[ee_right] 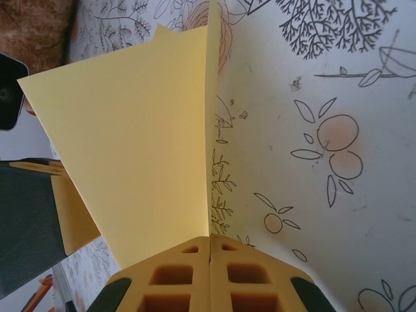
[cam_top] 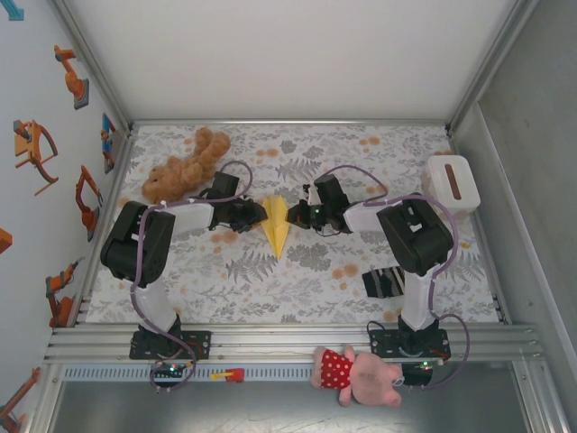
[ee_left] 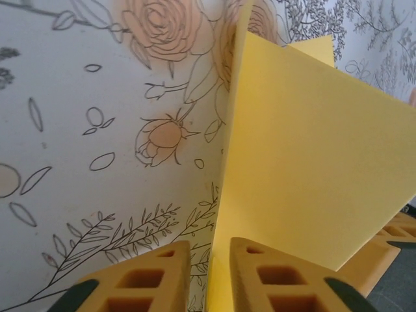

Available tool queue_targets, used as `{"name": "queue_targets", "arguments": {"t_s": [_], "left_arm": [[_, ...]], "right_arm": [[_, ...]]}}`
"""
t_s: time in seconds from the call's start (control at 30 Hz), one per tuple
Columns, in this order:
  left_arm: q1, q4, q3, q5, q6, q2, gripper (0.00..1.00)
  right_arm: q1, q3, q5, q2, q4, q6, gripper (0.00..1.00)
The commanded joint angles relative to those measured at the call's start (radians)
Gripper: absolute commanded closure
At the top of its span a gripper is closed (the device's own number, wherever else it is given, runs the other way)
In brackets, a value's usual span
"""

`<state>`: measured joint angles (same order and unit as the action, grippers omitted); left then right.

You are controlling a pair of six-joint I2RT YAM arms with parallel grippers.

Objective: Fold a paper plane with a square sheet of paper (pick it up from the middle)
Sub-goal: Move the paper plane to the top-center of the table.

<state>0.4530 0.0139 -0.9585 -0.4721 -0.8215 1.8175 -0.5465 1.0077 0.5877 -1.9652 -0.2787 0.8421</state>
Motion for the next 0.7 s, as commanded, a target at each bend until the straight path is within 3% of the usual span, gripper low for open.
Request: {"name": "queue_targets", "arguments": {"t_s": [0.0,0.17,0.67], "left_arm": [[0.000,-0.004,-0.021,-0.004,0.021,-0.012,0.84],[-0.003,0.033,-0.006,0.045,0.052,-0.055,0.93],[-0.003,-0.020,0.035,0.058,0.019,-0.035,0.93]], "right_arm": [[0.014,-0.010,-0.003,0.024,-0.020,0.014,1.00],[0.028,-0.024,-0.047,0.065,0.008,0.003,1.00],[0.033,-0.033,-0.098,0.039,0.054,0.016,1.00]]}}
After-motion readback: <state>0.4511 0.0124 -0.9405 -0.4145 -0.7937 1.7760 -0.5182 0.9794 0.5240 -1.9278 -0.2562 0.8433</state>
